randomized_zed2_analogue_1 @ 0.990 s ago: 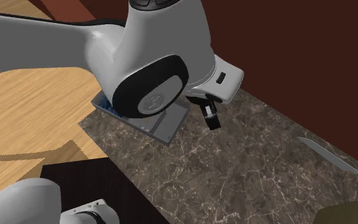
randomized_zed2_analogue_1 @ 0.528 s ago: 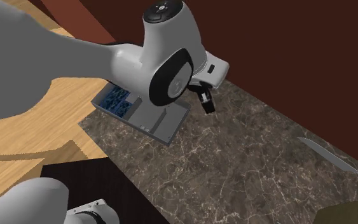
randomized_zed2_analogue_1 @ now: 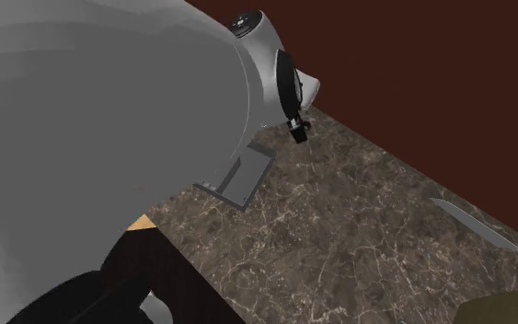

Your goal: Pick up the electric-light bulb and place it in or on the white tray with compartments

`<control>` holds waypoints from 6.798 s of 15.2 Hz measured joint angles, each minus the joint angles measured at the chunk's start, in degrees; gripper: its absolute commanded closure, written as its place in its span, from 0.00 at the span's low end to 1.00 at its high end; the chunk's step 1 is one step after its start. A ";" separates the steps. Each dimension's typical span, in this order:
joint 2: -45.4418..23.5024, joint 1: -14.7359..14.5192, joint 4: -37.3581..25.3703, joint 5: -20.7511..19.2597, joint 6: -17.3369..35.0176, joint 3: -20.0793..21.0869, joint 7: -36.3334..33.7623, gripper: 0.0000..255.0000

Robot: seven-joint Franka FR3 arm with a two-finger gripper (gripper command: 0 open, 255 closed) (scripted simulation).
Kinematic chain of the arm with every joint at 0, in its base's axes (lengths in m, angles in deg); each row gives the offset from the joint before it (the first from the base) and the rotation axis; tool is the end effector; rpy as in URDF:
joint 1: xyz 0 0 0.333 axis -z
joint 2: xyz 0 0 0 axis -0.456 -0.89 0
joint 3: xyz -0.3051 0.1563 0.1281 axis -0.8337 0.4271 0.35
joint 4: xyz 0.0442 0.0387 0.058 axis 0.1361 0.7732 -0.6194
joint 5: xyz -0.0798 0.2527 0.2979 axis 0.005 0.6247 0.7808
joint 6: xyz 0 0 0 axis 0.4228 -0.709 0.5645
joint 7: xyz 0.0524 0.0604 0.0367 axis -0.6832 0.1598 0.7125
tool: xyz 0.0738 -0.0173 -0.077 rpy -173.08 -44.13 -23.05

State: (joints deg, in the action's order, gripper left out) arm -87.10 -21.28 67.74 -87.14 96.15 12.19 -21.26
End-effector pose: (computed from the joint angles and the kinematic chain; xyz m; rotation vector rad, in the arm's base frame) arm 0.3983 0.4220 0.3602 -3.0158 -0.1432 -0.6515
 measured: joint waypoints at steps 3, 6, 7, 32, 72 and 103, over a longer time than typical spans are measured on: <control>-7.33 -6.78 -6.05 -7.75 -2.61 -4.70 -5.24 0.00; -10.67 -9.78 -8.95 -10.68 -3.75 -6.67 -7.18 0.00; -11.72 -10.45 -9.68 -11.61 -3.81 -7.36 -7.65 0.00; -14.90 -11.94 -12.11 -14.02 -3.77 -9.35 -8.27 1.00; 39.30 -16.91 21.37 46.18 2.73 4.31 12.18 1.00; 43.37 -22.91 28.82 50.53 5.86 9.94 4.46 0.00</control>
State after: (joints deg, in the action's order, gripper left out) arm -43.73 -44.19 96.56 -36.61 102.01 22.13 -16.80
